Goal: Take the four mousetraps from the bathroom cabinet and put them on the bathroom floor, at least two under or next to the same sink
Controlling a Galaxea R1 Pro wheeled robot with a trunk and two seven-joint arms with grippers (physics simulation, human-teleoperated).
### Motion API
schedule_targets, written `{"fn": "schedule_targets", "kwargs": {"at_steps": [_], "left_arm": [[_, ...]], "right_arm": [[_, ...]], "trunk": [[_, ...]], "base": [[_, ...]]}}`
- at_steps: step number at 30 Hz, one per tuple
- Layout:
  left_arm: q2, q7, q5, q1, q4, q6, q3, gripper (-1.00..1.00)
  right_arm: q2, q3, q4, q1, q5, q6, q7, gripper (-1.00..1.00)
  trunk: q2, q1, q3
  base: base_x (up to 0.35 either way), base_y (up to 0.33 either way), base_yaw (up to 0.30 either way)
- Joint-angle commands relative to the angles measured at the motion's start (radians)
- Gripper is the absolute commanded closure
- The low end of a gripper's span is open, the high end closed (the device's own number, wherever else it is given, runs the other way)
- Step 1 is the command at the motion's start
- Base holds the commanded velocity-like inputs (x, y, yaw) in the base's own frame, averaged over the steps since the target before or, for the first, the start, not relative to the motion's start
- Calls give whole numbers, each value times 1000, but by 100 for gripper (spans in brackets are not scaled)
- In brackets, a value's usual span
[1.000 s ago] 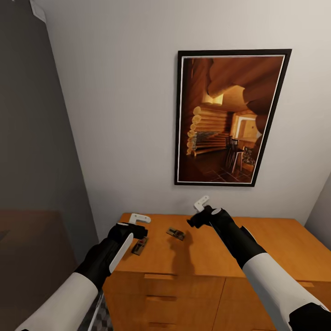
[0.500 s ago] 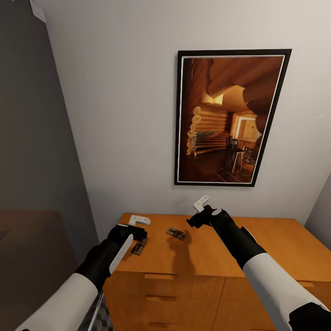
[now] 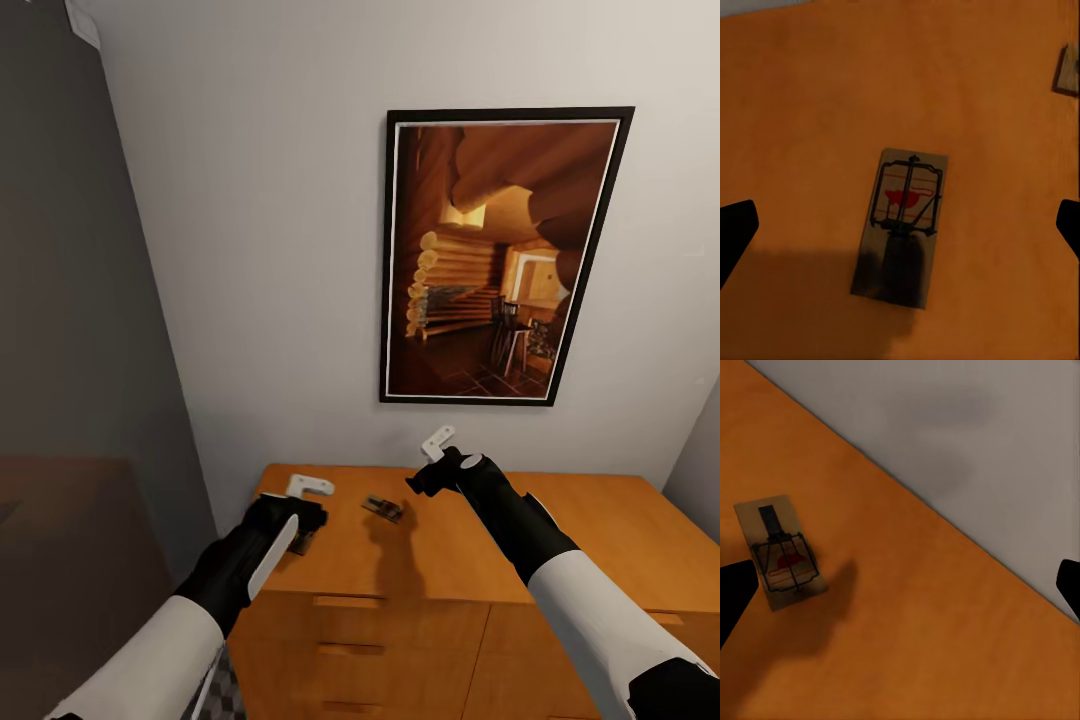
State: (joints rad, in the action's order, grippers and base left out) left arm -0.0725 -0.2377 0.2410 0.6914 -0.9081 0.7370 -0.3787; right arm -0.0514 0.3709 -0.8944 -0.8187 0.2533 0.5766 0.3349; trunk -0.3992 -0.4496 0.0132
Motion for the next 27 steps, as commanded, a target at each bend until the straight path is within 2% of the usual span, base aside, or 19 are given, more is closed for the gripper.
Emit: {"fn": "schedule_targets", "kwargs": {"at_steps": [1, 12, 27], "left_arm": [[-2, -9, 10, 0, 0, 2, -2, -100], [-11, -11, 9, 0, 13, 14, -2, -100], [-9, -8, 8, 0, 25, 22, -1, -100]], "right_arm": [[-1, 2, -2, 0, 11, 3, 7, -100], [-1, 2, -1, 0, 12, 3, 7, -100], [-1, 2, 24, 0, 13, 3, 7, -100]], "trunk": [[-1, 0, -1], [-1, 0, -1], [-1, 0, -1]], "base": [[0, 0, 0], [0, 0, 0], [0, 0, 0]]}}
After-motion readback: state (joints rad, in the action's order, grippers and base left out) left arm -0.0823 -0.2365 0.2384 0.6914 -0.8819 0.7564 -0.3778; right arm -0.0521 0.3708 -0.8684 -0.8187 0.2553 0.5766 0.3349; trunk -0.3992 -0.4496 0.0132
